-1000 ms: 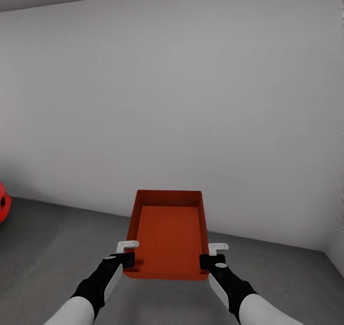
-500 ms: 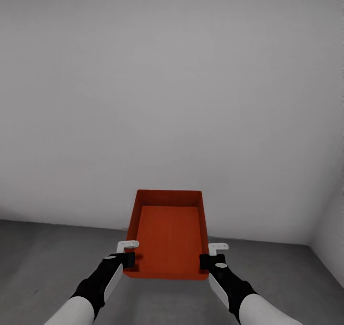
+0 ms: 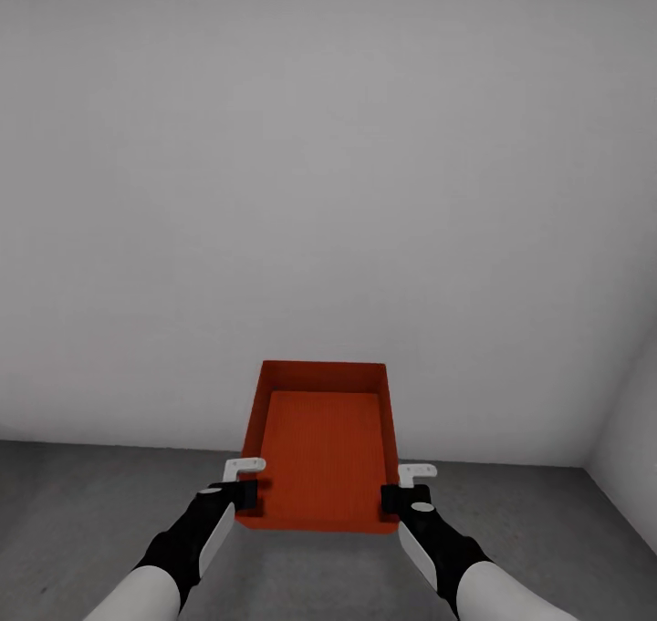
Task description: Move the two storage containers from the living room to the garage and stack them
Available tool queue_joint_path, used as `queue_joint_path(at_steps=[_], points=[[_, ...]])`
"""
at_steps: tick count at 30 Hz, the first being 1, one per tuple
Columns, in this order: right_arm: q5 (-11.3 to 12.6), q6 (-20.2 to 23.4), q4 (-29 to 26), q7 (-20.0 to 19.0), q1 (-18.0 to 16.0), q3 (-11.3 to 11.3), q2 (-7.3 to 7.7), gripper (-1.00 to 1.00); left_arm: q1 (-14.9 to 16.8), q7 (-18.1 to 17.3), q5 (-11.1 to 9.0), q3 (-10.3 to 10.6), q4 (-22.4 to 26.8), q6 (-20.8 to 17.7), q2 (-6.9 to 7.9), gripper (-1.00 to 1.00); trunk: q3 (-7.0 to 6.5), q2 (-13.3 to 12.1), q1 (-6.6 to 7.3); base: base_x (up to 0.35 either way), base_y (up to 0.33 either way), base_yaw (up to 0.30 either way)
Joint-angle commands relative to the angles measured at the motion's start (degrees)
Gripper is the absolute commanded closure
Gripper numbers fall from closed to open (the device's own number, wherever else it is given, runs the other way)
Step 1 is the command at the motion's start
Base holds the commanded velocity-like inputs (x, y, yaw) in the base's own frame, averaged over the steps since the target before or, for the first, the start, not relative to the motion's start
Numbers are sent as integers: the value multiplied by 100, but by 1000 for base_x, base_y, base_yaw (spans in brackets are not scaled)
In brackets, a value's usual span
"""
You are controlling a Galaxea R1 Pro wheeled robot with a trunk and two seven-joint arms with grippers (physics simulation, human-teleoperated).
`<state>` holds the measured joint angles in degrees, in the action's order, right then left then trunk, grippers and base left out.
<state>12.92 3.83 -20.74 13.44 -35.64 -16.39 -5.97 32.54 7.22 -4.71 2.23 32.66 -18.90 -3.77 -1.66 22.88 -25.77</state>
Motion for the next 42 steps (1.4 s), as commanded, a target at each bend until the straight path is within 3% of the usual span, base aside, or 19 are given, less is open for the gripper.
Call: queue_joint_path(at_steps=[1,42], points=[[-68,-147,-27,511,-4,177,52,100,-2,61,-21,-56,3,-34,8,100,2,5,-2,4,1,-1],[-65,-76,-27,496,-4,172,52,100,-2,69,-14,-58,12,-34,0,100,50,5,-2,0,0,0]])
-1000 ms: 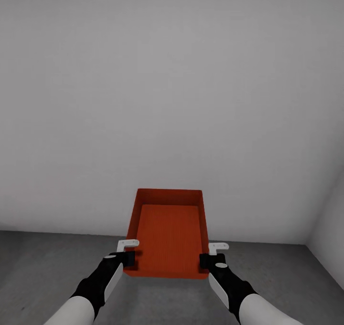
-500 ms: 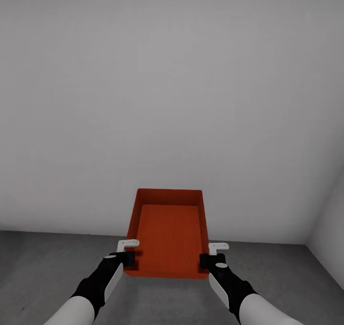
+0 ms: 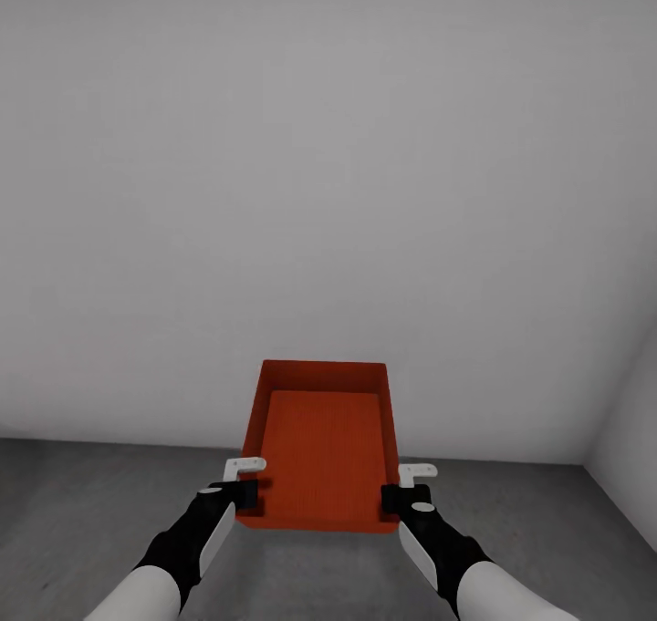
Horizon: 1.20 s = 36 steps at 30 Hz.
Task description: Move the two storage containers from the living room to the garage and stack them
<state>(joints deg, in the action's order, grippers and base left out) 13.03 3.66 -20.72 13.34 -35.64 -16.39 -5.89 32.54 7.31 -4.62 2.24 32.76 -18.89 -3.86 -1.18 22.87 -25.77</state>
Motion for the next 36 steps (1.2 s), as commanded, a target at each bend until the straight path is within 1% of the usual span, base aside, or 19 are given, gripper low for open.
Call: queue_joint_path(at_steps=[1,19,27,36], points=[[-75,-56,-28,505,-4,172,44,100,-1,60,-22,-58,2,-35,8,100,11,5,-2,0,0,0],[-38,-59,-28,475,-4,177,44,100,-1,60,-21,-67,-62,-35,16,100,178,5,-2,0,0,0],[-38,-59,-28,475,-4,174,45,100,-1,56,-24,-185,-81,-35,17,100,253,5,-2,0,0,0],[-38,-59,-28,476,-4,177,45,100,-2,60,-23,-206,-89,-35,17,100,337,5,-2,0,0,0]])
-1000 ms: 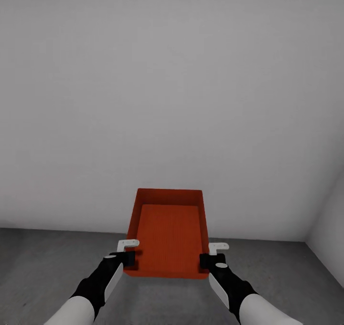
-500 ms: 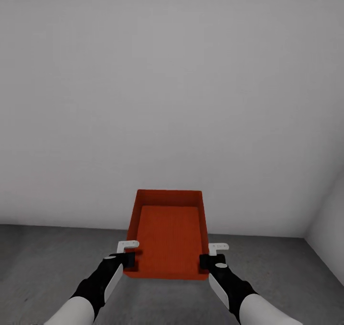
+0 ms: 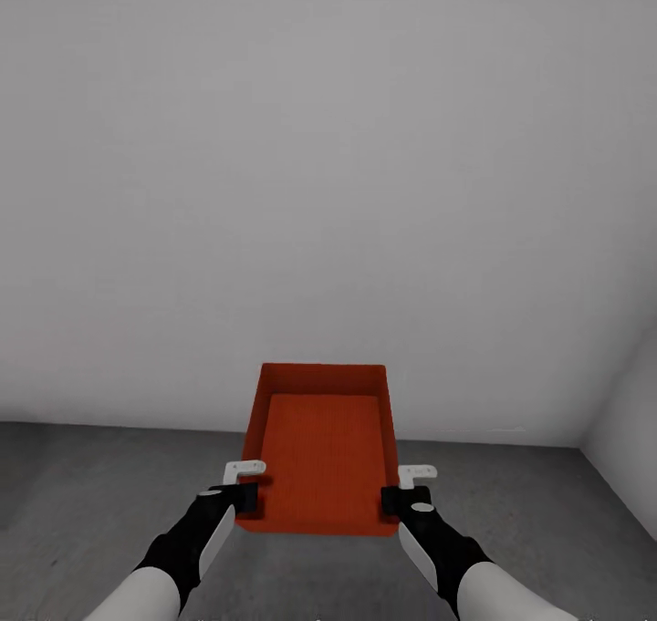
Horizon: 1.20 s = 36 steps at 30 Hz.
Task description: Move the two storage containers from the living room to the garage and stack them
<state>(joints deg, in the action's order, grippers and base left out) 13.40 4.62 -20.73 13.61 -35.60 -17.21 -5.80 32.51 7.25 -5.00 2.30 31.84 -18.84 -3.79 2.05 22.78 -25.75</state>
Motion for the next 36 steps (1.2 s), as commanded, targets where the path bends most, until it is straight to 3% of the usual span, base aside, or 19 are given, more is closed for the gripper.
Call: queue_joint_path(at_steps=[1,36], points=[[-74,-154,-28,450,-9,260,36,100,1,66,15,-212,2,-40,9,100,23,15,-3,0,0,0],[-74,-177,-28,459,-9,260,36,100,2,66,15,-213,-2,-40,9,100,349,15,-3,0,0,0]])
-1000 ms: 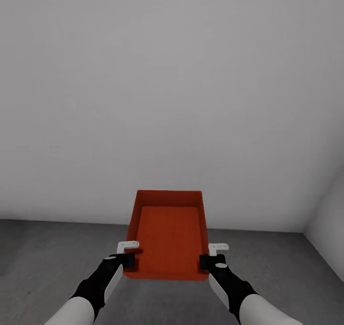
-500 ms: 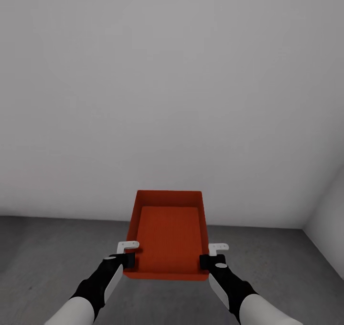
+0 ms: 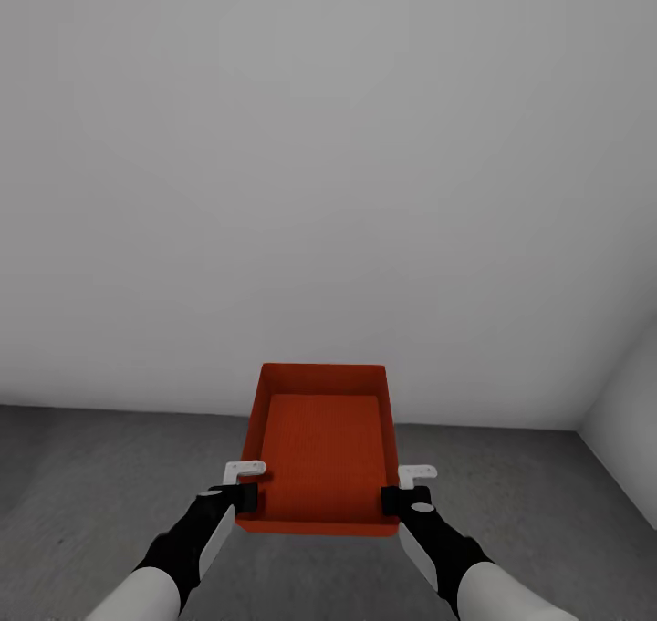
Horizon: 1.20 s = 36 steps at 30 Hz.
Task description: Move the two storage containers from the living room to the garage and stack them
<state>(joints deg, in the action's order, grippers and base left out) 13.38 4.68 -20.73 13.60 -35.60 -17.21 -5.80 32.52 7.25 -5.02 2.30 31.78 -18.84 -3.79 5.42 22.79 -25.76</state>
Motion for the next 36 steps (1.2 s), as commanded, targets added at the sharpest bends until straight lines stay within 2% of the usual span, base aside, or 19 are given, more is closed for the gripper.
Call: queue_joint_path(at_steps=[1,36], points=[[-73,-184,-27,459,-8,261,35,100,0,66,18,-212,4,-41,9,100,22,14,-3,0,0,0],[-73,-169,-27,457,-8,262,37,100,1,66,10,-212,-5,-41,9,100,348,14,-3,0,0,0]])
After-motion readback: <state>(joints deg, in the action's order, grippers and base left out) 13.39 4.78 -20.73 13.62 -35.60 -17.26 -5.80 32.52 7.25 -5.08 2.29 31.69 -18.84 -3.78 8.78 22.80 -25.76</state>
